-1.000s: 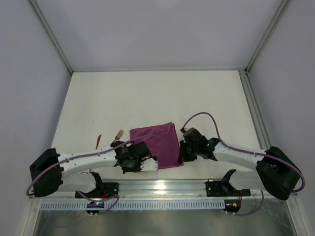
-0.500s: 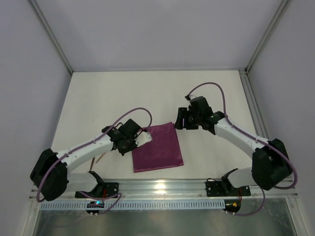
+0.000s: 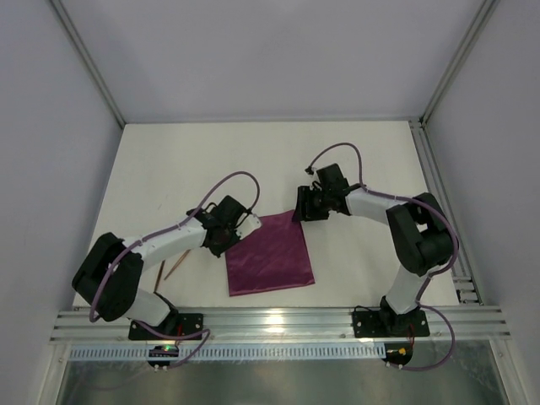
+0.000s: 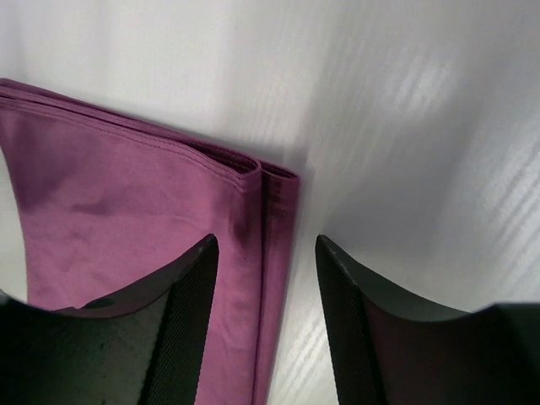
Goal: Fold the napkin into a case and place the utensils inside
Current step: Move the square-folded napkin to the center of the board.
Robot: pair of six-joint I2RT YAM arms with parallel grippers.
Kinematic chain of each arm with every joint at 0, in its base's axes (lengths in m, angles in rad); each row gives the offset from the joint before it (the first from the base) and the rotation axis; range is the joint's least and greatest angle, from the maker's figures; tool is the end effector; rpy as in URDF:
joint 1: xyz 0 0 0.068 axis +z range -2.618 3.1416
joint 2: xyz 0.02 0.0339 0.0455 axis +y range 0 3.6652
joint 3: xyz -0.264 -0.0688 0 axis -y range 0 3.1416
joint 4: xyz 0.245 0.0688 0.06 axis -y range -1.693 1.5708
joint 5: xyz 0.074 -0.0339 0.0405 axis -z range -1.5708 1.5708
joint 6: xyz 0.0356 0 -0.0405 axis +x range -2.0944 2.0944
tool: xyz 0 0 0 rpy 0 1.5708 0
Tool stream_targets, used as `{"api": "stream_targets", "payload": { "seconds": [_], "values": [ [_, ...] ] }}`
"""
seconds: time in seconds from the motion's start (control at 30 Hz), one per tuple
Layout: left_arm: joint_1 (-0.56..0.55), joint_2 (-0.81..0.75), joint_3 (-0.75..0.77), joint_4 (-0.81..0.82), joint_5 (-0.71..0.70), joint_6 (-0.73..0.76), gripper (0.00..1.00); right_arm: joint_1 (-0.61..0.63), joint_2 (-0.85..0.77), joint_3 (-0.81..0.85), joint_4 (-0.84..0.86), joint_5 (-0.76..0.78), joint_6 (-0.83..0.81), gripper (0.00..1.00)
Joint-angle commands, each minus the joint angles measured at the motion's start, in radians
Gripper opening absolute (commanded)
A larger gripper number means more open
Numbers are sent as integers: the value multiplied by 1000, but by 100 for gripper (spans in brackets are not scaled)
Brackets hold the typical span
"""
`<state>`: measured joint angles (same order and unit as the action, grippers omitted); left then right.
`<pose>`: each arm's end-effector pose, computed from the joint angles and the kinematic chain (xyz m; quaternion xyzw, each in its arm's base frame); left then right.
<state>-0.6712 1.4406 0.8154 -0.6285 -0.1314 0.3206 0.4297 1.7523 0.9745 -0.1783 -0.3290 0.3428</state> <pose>0.2015 -0.1541 0.1767 0.4597 0.8716 0.0364 0.1664 0.3101 0.1548 0.1560 -0.0903 0.9372 0.2570 0.2177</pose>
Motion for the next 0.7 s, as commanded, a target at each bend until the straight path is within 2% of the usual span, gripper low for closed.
{"api": "stream_targets", "payload": {
  "seconds": [0.0, 0.17, 0.47, 0.67],
  "values": [
    [15, 41, 11, 78, -13, -17, 17, 3, 48, 17, 86, -48, 10, 54],
    [24, 106, 1, 128, -40, 5, 17, 3, 72, -10, 134, -68, 44, 48],
    [24, 155, 16, 154, -40, 15, 17, 0, 88, -5, 145, -27, 53, 31],
    [25, 143, 37, 145, -51, 21, 17, 0, 115, 6, 172, -35, 97, 14]
  ]
}}
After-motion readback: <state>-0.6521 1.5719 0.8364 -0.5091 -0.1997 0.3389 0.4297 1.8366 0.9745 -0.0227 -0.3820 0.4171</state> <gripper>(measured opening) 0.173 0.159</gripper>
